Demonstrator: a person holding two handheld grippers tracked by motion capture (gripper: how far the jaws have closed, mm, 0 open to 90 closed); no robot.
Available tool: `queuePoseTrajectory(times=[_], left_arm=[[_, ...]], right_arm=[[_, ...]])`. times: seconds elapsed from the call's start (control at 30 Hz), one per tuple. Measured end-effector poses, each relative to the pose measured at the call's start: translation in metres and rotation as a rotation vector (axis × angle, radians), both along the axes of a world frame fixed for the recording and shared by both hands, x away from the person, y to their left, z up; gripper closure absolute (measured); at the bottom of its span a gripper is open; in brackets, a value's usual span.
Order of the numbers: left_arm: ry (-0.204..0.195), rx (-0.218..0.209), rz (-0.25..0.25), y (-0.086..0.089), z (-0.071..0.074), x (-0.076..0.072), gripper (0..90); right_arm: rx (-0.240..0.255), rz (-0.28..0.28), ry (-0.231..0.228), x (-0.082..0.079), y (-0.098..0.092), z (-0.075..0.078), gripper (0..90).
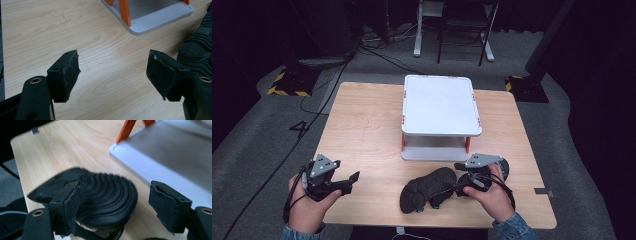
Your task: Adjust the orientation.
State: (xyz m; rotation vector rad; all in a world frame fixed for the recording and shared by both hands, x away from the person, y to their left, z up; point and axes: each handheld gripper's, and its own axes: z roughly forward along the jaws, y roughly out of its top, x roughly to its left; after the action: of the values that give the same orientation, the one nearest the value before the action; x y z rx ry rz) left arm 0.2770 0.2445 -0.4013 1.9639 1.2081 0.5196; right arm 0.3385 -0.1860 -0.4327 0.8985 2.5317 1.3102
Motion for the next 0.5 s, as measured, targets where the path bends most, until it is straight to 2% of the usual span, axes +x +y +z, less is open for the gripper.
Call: queuePoseTrajectory(times=[0.17,0.23,0.4,0.43,0.47,0.5], left_arm=[[0.003,-0.002,-0.004,-0.002,-0.001,0.002,26.8],[0.007,-0.003,-0.007,-0.003,-0.001,0.002,26.8],[0.006,0.0,-0.01,-0.005,-0.002,0.004,26.8],[0.007,0.001,-0.013,-0.005,-0.002,0.005,26.8],[0.008,0.001,-0.013,-0.006,-0.002,0.005,26.8],[0.01,0.0,-0.016,-0.006,-0.003,0.005,26.8]], right_arm=[[0.015,-0.039,0.106,0.002,-0.005,-0.004,22.1],[0.009,-0.025,0.142,0.003,-0.006,-0.005,22.1],[-0.037,0.035,0.172,0.001,-0.007,-0.006,18.3],[-0.085,0.07,0.17,0.001,-0.006,-0.008,19.5],[-0.173,0.112,0.155,-0.002,-0.001,-0.013,22.8],[-0.263,0.145,0.136,-0.004,0.005,-0.019,22.0]])
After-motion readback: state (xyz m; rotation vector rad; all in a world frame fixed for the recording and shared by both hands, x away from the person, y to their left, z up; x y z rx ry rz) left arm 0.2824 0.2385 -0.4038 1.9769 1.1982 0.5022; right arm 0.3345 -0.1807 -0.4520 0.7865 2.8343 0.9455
